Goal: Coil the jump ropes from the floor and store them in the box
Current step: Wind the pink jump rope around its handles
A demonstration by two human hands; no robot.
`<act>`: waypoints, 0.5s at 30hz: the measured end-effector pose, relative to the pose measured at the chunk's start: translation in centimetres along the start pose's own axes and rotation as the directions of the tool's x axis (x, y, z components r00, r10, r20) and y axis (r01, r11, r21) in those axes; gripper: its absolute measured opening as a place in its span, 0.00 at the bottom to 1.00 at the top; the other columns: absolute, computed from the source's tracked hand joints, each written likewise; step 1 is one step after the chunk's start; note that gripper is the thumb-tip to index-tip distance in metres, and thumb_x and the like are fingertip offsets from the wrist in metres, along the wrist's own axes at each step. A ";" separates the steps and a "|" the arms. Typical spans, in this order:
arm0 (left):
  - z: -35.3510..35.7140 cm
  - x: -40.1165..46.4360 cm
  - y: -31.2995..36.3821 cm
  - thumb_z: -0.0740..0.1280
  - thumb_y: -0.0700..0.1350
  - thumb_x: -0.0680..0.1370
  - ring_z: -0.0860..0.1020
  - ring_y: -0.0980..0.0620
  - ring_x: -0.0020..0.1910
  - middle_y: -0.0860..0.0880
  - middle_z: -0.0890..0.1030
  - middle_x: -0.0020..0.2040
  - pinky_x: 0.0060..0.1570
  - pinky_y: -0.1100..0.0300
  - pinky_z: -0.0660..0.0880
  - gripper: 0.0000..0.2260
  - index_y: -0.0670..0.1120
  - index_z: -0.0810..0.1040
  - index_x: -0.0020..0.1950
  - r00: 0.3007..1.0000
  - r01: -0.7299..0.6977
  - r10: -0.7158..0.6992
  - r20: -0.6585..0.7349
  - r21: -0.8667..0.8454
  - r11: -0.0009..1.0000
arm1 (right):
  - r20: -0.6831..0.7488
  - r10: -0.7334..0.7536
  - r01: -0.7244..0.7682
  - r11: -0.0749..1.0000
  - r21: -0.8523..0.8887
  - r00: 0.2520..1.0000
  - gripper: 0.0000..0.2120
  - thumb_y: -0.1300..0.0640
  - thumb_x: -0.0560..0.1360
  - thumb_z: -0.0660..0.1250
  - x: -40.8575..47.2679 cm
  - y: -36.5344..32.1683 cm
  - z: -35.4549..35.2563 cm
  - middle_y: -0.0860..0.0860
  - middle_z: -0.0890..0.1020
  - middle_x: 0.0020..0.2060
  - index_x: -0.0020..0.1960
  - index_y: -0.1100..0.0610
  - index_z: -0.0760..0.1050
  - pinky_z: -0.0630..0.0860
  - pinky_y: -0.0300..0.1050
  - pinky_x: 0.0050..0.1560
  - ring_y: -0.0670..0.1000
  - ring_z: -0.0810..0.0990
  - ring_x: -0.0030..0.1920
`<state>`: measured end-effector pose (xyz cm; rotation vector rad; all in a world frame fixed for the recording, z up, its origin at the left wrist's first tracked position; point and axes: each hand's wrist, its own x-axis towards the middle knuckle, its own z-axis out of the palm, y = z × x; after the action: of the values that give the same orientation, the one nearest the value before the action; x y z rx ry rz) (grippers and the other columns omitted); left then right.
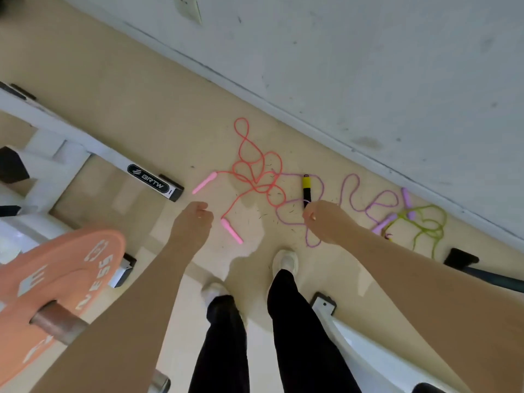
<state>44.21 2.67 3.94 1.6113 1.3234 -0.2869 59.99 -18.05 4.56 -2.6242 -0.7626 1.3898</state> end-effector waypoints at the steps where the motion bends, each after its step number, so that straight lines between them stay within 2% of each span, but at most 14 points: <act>1: 0.4 2.0 -1.0 0.60 0.40 0.78 0.78 0.44 0.53 0.45 0.78 0.52 0.53 0.54 0.72 0.13 0.43 0.73 0.62 1.000 0.006 -0.007 0.014 0.077 0.997 | -0.010 -0.004 0.004 1.000 0.020 1.000 0.11 0.60 0.79 0.55 2.2 -0.4 0.7 0.58 0.79 0.52 0.54 0.60 0.76 0.74 0.49 0.53 0.59 0.77 0.54; 4: 1.5 8.3 -3.9 0.59 0.40 0.78 0.76 0.42 0.58 0.42 0.77 0.58 0.59 0.52 0.70 0.14 0.43 0.72 0.64 0.999 0.028 -0.031 0.014 0.203 0.979 | -0.015 -0.004 0.005 0.995 0.103 1.000 0.15 0.60 0.78 0.56 8.7 -1.8 4.1 0.55 0.73 0.63 0.63 0.57 0.72 0.70 0.46 0.60 0.56 0.73 0.62; 6: 2.4 12.4 -6.1 0.58 0.39 0.79 0.75 0.41 0.58 0.41 0.78 0.57 0.58 0.53 0.70 0.14 0.42 0.72 0.64 0.999 -0.003 -0.005 0.031 0.268 0.963 | 0.018 -0.021 0.019 0.994 0.104 1.000 0.16 0.60 0.79 0.55 12.7 -2.4 6.9 0.54 0.70 0.65 0.65 0.55 0.71 0.69 0.47 0.59 0.56 0.72 0.63; 10: 4.7 21.6 -10.2 0.57 0.37 0.79 0.73 0.42 0.61 0.42 0.76 0.62 0.60 0.57 0.66 0.16 0.42 0.70 0.67 0.995 -0.086 0.059 0.075 0.443 0.892 | 0.099 -0.086 0.087 0.996 -0.005 0.991 0.14 0.59 0.80 0.54 21.6 -3.1 13.9 0.56 0.71 0.60 0.62 0.57 0.72 0.71 0.51 0.60 0.58 0.74 0.60; 12: 6.0 26.5 -13.0 0.56 0.33 0.78 0.71 0.41 0.63 0.40 0.74 0.64 0.63 0.54 0.66 0.20 0.42 0.68 0.69 0.991 -0.117 0.074 0.111 0.463 0.878 | 0.096 -0.133 0.137 0.990 -0.028 0.986 0.14 0.56 0.81 0.52 26.4 -3.5 17.6 0.57 0.71 0.55 0.59 0.60 0.72 0.72 0.50 0.57 0.59 0.76 0.56; 14: 7.3 30.8 -15.7 0.54 0.29 0.75 0.72 0.37 0.62 0.38 0.73 0.62 0.62 0.50 0.69 0.24 0.43 0.67 0.70 0.982 -0.164 0.101 0.159 0.457 0.874 | 0.082 -0.208 0.210 0.978 -0.006 0.975 0.16 0.54 0.82 0.50 30.8 -3.9 21.3 0.55 0.72 0.53 0.56 0.61 0.73 0.72 0.49 0.56 0.58 0.76 0.54; 15: 8.0 32.8 -16.9 0.54 0.29 0.75 0.72 0.37 0.61 0.38 0.73 0.62 0.61 0.51 0.69 0.25 0.44 0.66 0.70 0.974 -0.203 0.128 0.186 0.472 0.858 | 0.066 -0.255 0.256 0.967 -0.010 0.965 0.16 0.54 0.82 0.50 32.9 -4.1 23.0 0.55 0.72 0.54 0.57 0.60 0.73 0.72 0.49 0.56 0.58 0.76 0.55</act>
<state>45.32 14.85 -31.74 2.0694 1.0333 -0.6665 55.47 -3.03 -32.58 -2.3967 -1.0825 1.4034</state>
